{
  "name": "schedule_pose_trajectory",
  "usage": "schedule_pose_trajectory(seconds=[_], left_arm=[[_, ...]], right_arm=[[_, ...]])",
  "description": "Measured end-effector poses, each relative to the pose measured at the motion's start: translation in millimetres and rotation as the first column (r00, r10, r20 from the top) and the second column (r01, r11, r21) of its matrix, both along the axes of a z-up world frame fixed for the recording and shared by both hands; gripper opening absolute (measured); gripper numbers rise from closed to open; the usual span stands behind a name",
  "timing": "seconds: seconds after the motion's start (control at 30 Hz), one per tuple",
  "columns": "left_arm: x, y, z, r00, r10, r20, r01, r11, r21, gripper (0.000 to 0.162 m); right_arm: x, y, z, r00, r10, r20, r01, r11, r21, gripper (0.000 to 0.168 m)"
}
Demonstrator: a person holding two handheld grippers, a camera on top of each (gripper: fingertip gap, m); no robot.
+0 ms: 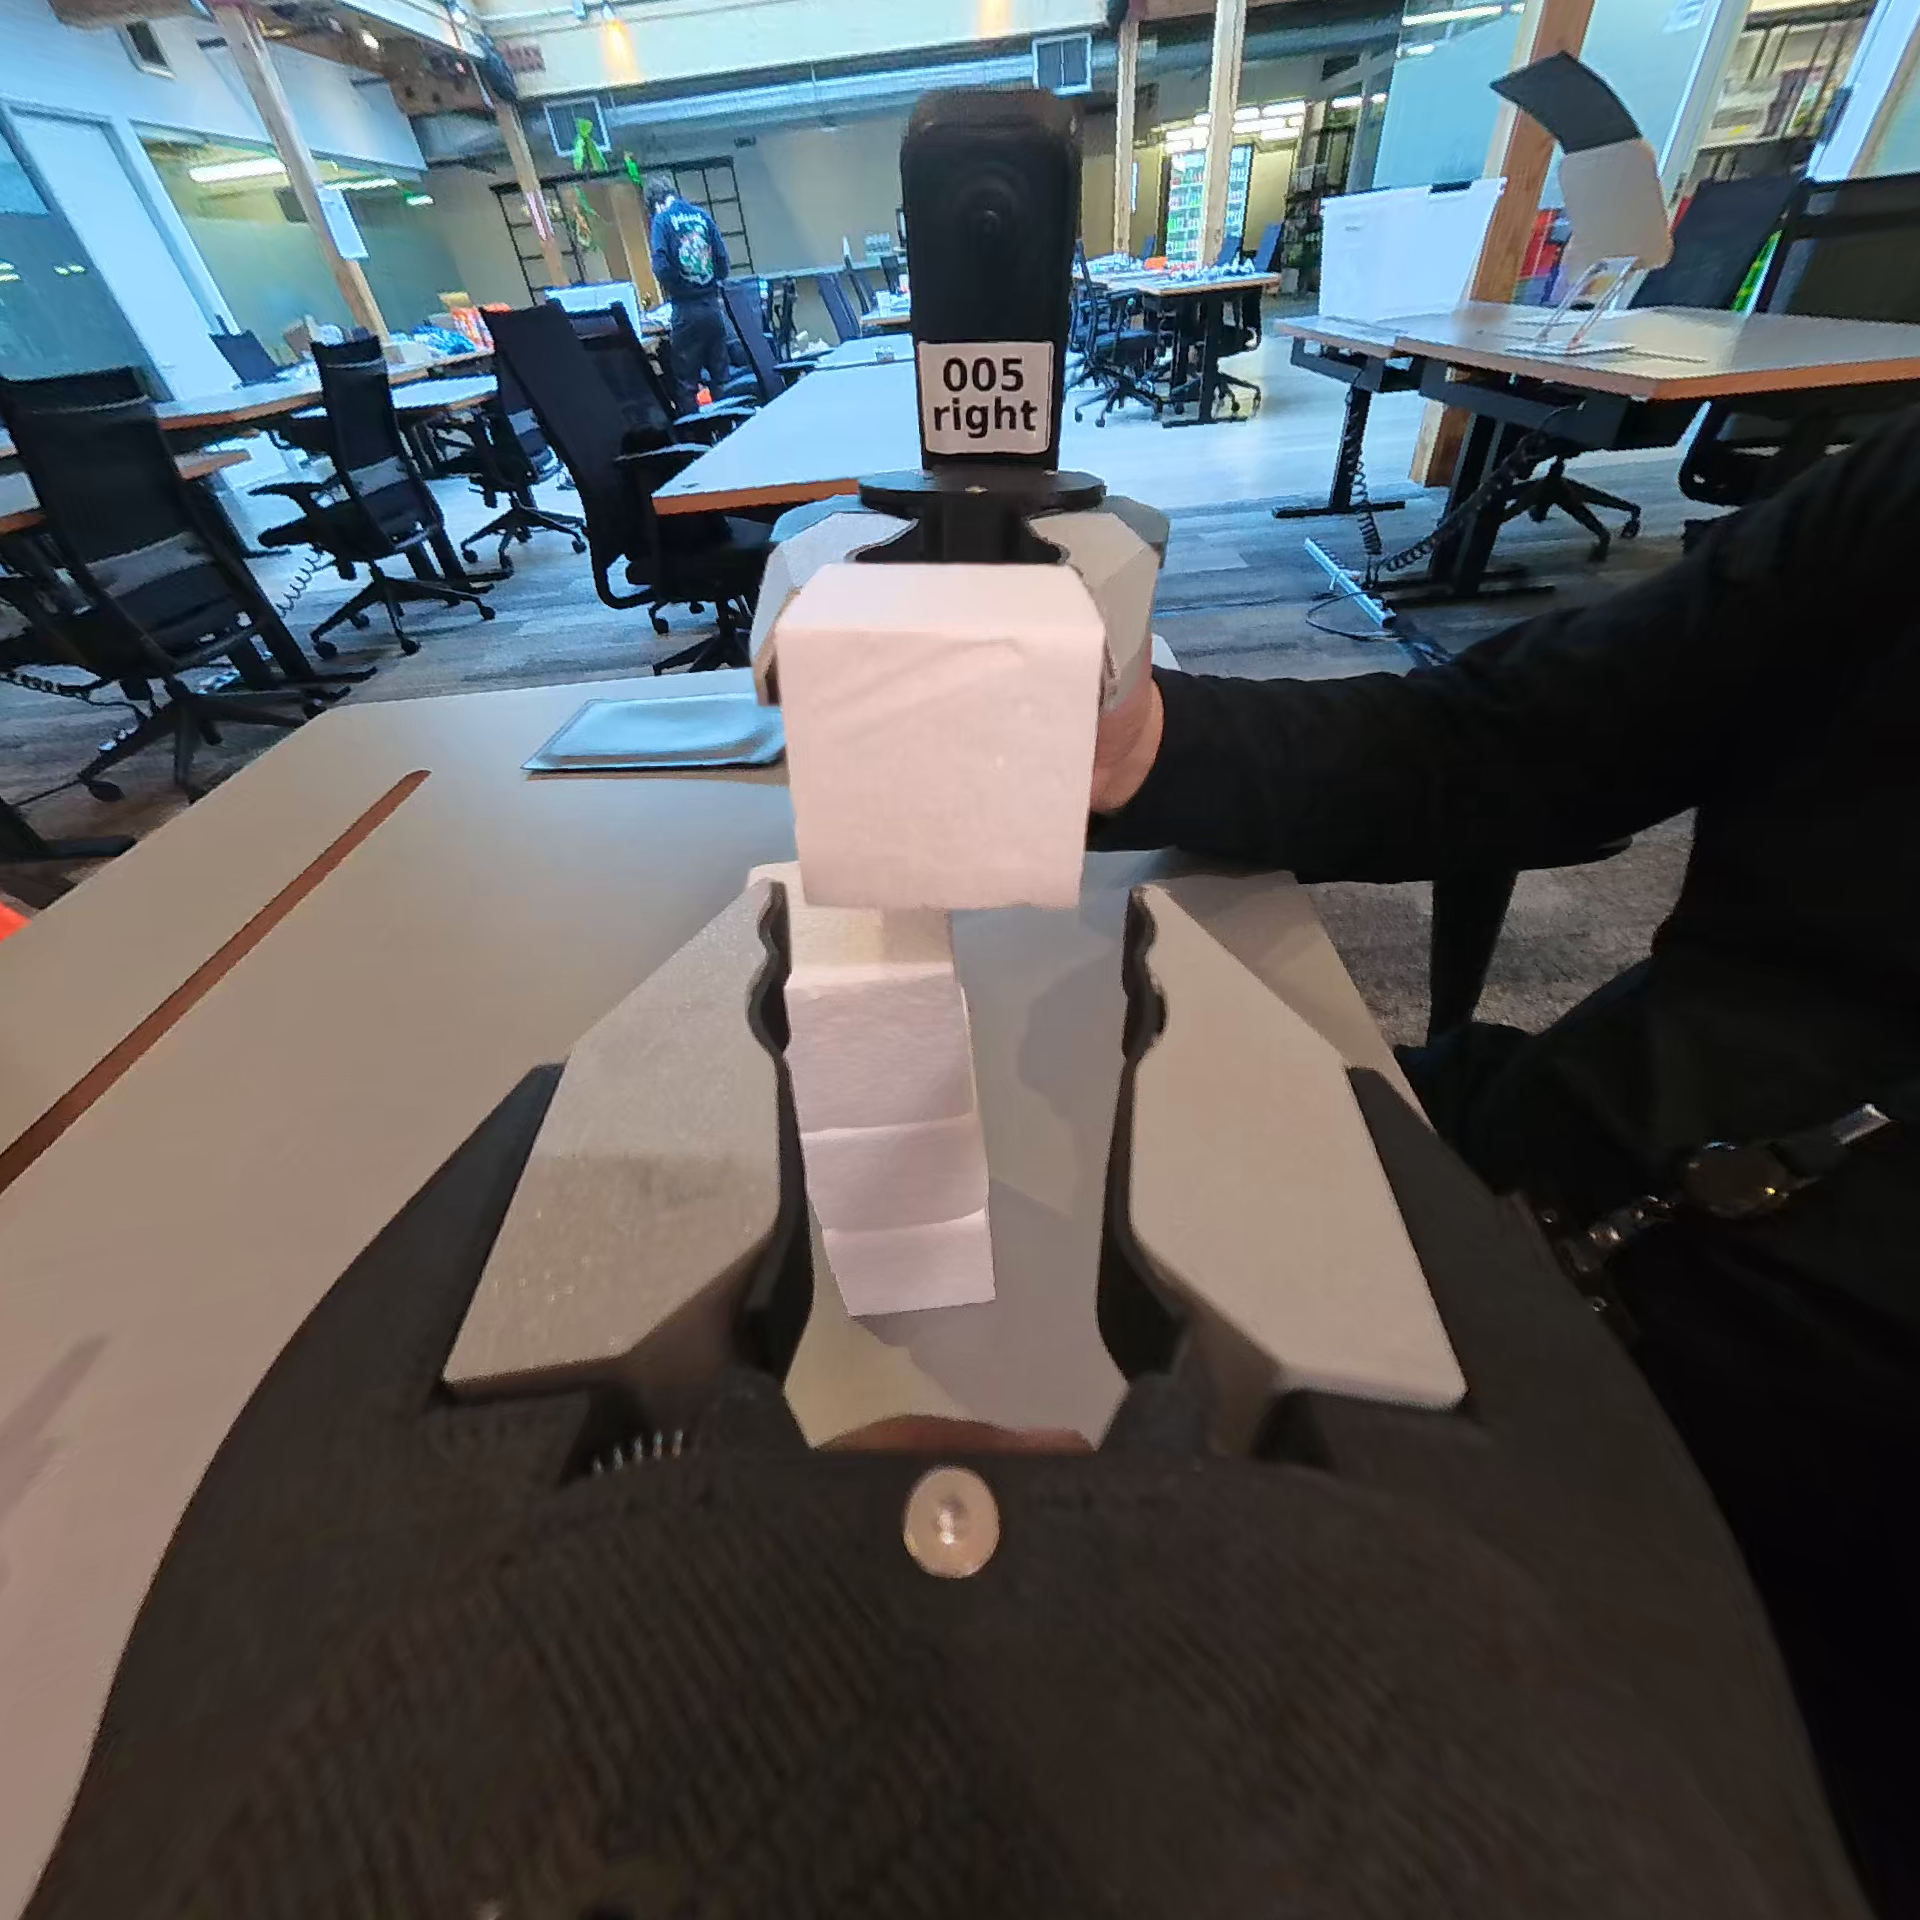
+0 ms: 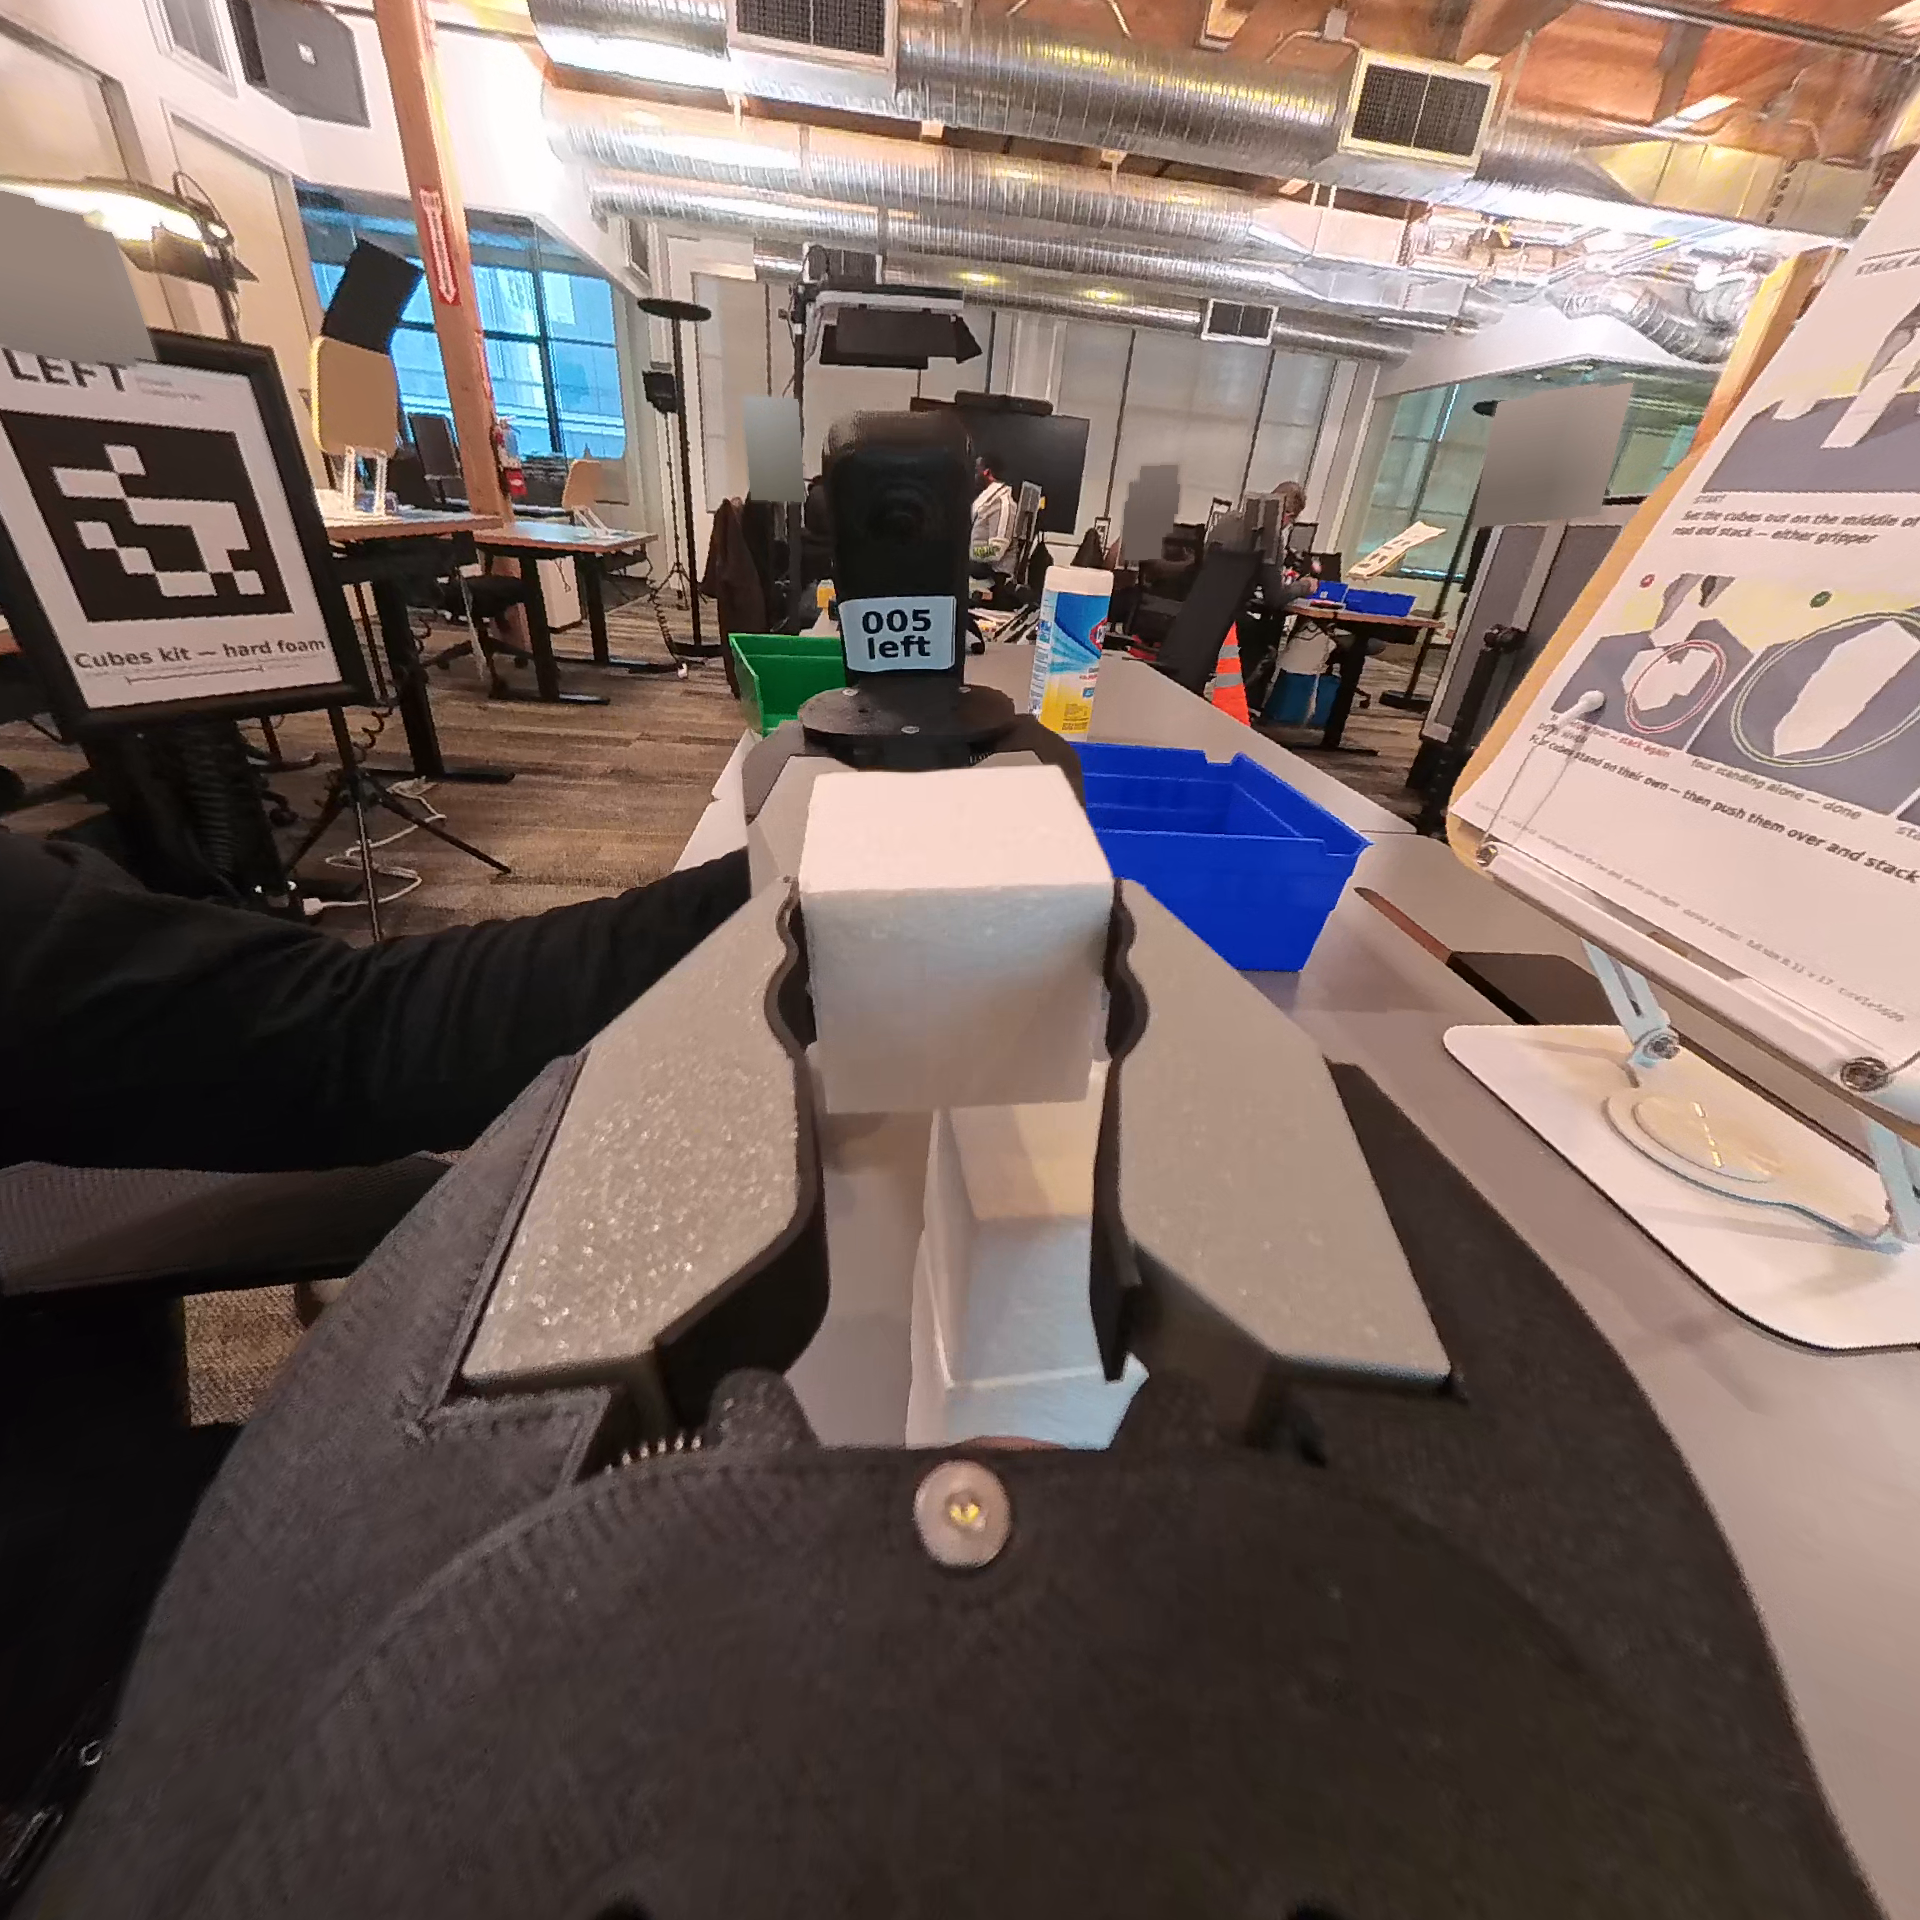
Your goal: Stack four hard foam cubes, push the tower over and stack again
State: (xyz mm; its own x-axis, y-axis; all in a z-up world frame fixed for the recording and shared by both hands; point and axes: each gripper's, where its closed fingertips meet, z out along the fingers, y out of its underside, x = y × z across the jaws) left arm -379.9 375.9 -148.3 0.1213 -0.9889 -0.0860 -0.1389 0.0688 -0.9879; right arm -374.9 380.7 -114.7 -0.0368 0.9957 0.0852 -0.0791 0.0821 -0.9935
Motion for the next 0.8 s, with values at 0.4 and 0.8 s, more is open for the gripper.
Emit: schedule_pose_trajectory(seconds=[0.4, 0.8], left_arm=[[-29, 30, 21, 0.979, 0.154, 0.132, -0.146, 0.987, -0.066, 0.056], [-84, 121, -27, 0.822, 0.561, 0.093, -0.44, 0.731, -0.522, 0.056]], right_arm=[[15, 17, 7, 0.998, -0.042, -0.046, 0.042, 0.999, -0.019, 0.055], [24, 32, 6, 0.996, -0.047, -0.072, 0.041, 0.995, -0.086, 0.055]])
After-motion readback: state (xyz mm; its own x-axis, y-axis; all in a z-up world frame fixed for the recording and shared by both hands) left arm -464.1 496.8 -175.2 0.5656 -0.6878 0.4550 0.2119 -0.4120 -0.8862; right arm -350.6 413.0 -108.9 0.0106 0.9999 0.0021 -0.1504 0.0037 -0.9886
